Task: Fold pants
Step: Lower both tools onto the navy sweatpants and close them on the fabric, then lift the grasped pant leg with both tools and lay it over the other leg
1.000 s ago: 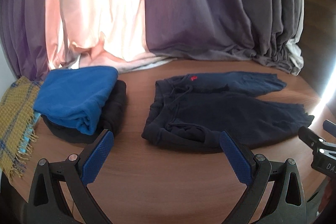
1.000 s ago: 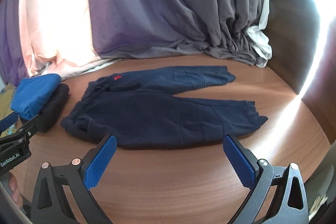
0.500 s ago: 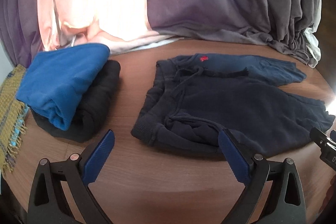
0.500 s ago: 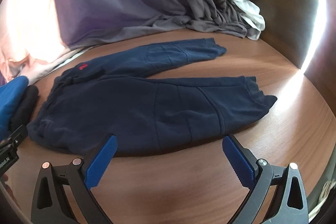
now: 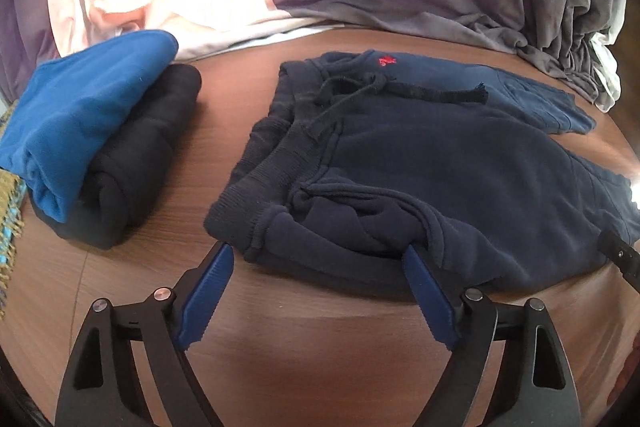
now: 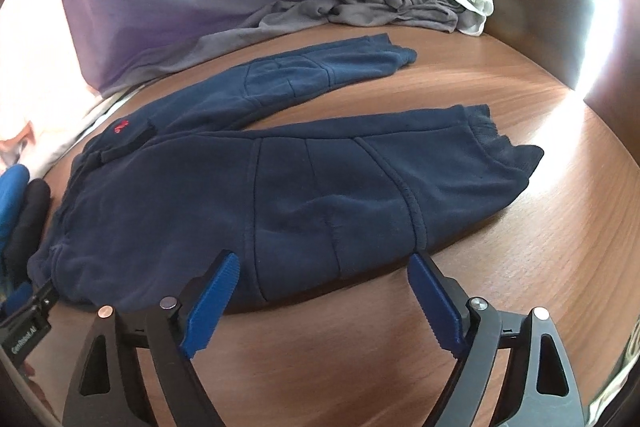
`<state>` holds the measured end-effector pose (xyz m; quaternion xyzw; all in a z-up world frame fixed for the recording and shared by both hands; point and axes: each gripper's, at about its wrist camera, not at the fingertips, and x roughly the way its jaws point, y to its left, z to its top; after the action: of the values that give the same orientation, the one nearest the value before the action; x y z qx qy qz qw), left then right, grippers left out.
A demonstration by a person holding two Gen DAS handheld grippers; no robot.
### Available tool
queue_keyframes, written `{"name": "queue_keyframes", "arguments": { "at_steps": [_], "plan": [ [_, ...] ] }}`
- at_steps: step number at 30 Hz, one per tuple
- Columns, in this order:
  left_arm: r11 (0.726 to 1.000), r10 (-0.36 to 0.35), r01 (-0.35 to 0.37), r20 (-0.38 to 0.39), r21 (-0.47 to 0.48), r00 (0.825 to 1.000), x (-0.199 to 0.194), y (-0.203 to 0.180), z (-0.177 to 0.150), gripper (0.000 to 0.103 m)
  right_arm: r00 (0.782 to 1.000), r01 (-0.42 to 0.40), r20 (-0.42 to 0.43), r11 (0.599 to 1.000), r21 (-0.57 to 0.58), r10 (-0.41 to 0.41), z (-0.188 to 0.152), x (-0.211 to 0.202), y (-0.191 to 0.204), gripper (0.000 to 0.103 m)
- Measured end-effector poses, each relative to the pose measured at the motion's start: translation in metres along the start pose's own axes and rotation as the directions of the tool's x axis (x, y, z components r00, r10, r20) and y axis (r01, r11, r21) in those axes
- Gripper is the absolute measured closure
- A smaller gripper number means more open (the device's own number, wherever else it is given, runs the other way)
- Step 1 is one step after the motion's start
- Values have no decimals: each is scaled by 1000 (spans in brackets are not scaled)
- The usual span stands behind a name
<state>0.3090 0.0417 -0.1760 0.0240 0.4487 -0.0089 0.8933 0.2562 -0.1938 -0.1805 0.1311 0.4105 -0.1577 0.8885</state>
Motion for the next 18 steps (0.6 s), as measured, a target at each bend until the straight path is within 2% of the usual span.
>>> {"name": "queue_keyframes", "arguments": {
  "at_steps": [6, 8, 10, 11, 13, 15, 17, 18],
  "plan": [
    [1000, -20, 19, -30, -19, 999, 8, 3, 0, 23, 999, -27, -17, 999, 25, 27, -3, 5, 0, 25],
    [999, -26, 25, -31, -20, 999, 9, 3, 0, 28, 999, -30, -18, 999, 26, 30, -2, 7, 2, 29],
    [999, -28, 27, -29, -23, 999, 8, 4, 1, 42, 1000, -27, -14, 999, 18, 28, 0, 9, 3, 33],
    [999, -31, 30, -28, -24, 999, 6, 4, 1, 46, 1000, -28, -14, 999, 17, 29, 1, 10, 4, 39],
    [999, -34, 33, -25, -27, 999, 4, 5, 1, 65, 999, -33, -14, 999, 16, 34, 4, 11, 4, 49],
    [999, -41, 41, -19, -23, 999, 2, 6, 0, 75, 999, -28, -18, 1000, 11, 28, 7, 12, 3, 74],
    [998, -54, 54, -12, -18, 998, 1, 5, 0, 81, 1000, -21, -20, 1000, 13, 21, 10, 14, -1, 83],
    [997, -72, 71, -11, -17, 997, -1, 4, 0, 89, 999, -30, -22, 999, 18, 30, 12, 14, -3, 86]
  ]
}}
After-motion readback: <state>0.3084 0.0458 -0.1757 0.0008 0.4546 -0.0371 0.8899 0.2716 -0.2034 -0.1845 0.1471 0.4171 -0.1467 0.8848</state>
